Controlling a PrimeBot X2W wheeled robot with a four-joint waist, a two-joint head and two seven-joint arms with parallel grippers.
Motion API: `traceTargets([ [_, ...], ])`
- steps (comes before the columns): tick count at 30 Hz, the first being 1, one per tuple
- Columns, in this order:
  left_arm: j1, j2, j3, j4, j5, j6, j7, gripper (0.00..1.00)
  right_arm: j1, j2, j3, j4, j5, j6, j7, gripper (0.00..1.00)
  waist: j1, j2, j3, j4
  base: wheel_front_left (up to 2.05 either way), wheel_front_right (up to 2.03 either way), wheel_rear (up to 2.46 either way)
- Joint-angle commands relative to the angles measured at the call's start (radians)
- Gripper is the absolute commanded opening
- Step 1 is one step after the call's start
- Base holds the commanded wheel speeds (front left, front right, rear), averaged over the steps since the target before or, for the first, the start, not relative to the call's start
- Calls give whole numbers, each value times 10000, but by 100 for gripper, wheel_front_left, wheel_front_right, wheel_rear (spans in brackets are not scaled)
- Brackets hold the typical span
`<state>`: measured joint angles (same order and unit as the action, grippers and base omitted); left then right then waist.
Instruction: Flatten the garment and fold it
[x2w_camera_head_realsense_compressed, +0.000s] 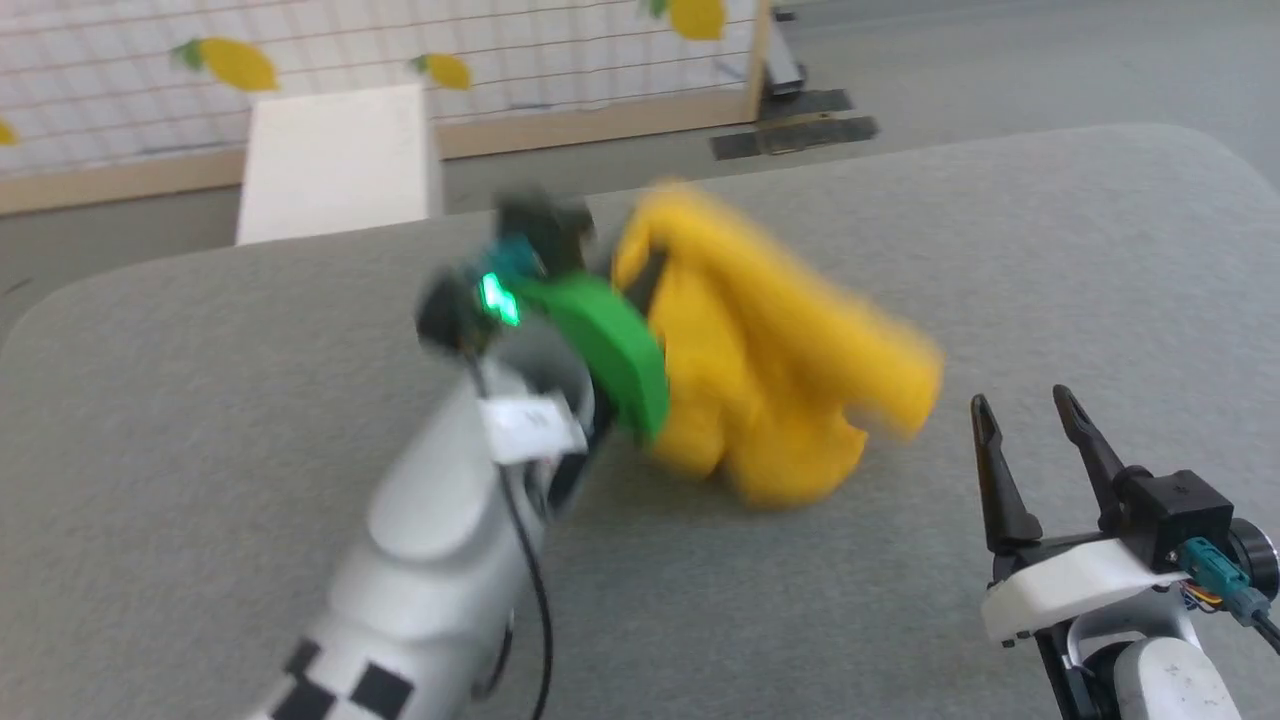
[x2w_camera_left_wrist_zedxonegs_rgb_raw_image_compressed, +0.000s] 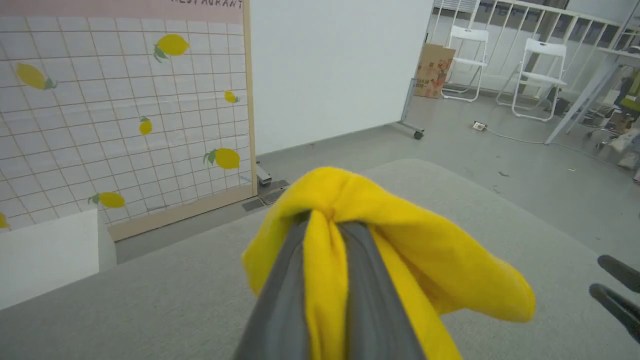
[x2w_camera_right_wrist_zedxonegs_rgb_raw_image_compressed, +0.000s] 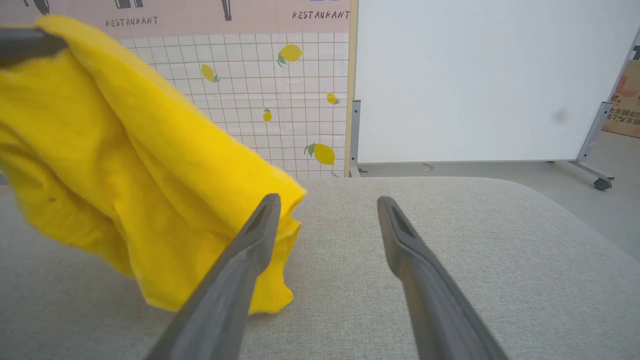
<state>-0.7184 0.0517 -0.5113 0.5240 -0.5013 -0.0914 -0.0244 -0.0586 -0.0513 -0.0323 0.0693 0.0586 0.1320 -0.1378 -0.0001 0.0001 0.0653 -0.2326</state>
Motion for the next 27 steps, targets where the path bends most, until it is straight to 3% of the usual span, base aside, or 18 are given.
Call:
traceTargets([
  [1, 296, -2, -269, 484, -108, 131, 381, 0, 79, 11, 62, -72, 46, -13, 45, 100, 1, -1, -43, -506, 0, 0, 0],
  [6, 1043, -10, -1366, 2087, -855, 411, 2766, 0, 130, 11, 124, -89, 83, -13, 130, 100, 1, -1, 9, -634, 0, 0, 0],
  [7, 1158, -11, -1550, 2285, -1071, 481, 3303, 19, 160, 11, 136, -82, 89, -13, 174, 100, 1, -1, 20, -612, 0, 0, 0],
  [8, 1225, -11, -1672, 2398, -1226, 564, 3685, 47, 183, 11, 145, -78, 80, -13, 203, 100, 1, -1, 25, -582, 0, 0, 0],
  [9, 1294, -12, -1811, 2461, -1418, 618, 4095, 99, 213, 11, 145, -72, 73, -13, 233, 100, 1, -1, 31, -527, 0, 0, 0],
  [11, 1326, -12, -1952, 2370, -1674, 696, 4428, 100, 249, 11, 134, -73, 51, -13, 282, 100, 1, -1, 40, -390, 0, 0, 0],
  [14, 1260, -13, -1822, 1968, -1815, 792, 3902, 100, 272, 11, 129, -142, 45, -13, 331, 100, 1, -1, 29, -169, 0, 0, 0],
  [21, 1600, 407, -646, 61, -1974, 736, 722, 100, 327, 11, -30, -338, -10, -13, 420, 100, 1, -1, -143, 485, 0, 0, 0],
  [24, 2130, 912, 33, -839, -1803, 1010, -963, 100, 334, 11, -56, -374, -31, -13, 440, 100, 1, -1, -253, 729, 0, 0, 0],
  [27, 2789, 1335, 610, -1477, -1704, 1255, -1969, 100, 344, 11, -42, -428, -33, -13, 455, 100, 1, -1, -328, 926, 0, 0, 0],
])
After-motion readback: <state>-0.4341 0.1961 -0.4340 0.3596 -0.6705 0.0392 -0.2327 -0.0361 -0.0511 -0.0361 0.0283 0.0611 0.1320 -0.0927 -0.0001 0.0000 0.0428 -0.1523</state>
